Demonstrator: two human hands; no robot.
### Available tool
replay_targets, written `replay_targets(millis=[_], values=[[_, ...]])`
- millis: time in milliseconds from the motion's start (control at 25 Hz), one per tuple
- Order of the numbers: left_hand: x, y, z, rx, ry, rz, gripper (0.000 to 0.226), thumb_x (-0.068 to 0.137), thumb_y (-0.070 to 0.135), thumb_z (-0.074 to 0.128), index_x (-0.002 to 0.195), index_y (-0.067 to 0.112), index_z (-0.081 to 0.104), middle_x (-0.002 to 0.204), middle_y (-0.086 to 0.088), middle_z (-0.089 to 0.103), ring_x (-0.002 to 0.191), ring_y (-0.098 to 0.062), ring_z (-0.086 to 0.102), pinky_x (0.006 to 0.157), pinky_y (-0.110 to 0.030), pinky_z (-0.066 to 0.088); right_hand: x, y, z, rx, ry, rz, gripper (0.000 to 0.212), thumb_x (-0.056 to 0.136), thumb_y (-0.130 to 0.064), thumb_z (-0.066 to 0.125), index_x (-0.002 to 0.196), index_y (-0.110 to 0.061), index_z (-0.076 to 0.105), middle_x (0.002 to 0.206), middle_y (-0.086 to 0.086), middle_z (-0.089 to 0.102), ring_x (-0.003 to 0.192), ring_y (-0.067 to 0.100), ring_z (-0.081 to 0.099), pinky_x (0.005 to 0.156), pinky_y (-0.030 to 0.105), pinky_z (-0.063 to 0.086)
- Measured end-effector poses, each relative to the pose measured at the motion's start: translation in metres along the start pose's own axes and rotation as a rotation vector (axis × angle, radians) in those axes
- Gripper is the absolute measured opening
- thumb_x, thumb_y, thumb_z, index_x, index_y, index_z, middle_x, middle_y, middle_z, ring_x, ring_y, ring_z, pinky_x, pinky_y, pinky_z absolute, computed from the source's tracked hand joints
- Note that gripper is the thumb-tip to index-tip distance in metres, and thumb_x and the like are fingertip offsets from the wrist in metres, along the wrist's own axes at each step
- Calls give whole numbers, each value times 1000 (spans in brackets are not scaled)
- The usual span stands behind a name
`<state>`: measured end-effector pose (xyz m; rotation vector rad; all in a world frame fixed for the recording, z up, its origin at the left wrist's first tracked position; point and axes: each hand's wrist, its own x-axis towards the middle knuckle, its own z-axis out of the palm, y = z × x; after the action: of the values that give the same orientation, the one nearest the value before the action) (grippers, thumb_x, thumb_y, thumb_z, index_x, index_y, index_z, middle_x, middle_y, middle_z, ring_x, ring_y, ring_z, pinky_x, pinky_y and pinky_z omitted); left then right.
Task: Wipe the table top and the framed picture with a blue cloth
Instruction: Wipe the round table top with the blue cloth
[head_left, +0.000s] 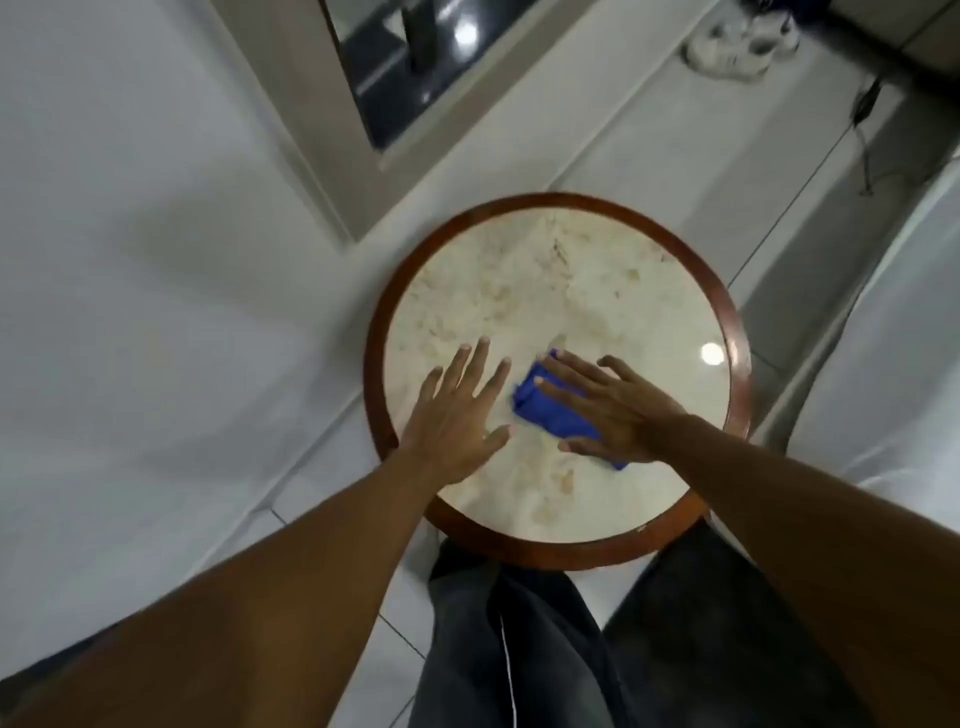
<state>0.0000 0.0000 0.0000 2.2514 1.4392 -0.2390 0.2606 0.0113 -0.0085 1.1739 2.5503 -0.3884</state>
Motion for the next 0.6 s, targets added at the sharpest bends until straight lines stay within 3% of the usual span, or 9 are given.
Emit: replay_targets(millis=[40,120,240,400,600], values=[[9,1,35,10,-41,16,84,100,58,42,163,24,-2,172,-8,-15,159,-27,-8,128,-53,10,4,1,33,-24,-69,-26,81,93,-70,17,158,-27,-4,166,2,-17,153,23,-11,120,51,17],[20,0,89,66,-35,46,83,100,58,40,162,24,-3,172,-10,-13,159,-29,-7,128,-54,10,10,6,84,-52,-47,-4,80,95,-68,20,159,-25,-3,167,4,-13,154,26,-7,120,52,19],[35,3,142,85,38,63,83,100,56,42,162,22,-2,172,-11,-7,159,-31,-4,128,-56,10,22,12,133,-71,93,40,78,96,-65,26,159,-23,5,168,5,-2,154,25,0,118,51,20],[49,4,159,110,188,29,79,99,59,31,164,20,6,173,-11,5,159,-31,5,127,-58,11,26,13,147,2,309,218,68,100,-58,26,159,-24,14,168,8,6,154,24,6,115,48,20],[53,6,143,157,180,29,77,100,60,25,163,21,3,173,-10,3,159,-30,3,125,-60,6,30,-1,139,97,402,332,55,104,-37,41,155,-21,29,165,6,20,153,23,17,114,48,25]])
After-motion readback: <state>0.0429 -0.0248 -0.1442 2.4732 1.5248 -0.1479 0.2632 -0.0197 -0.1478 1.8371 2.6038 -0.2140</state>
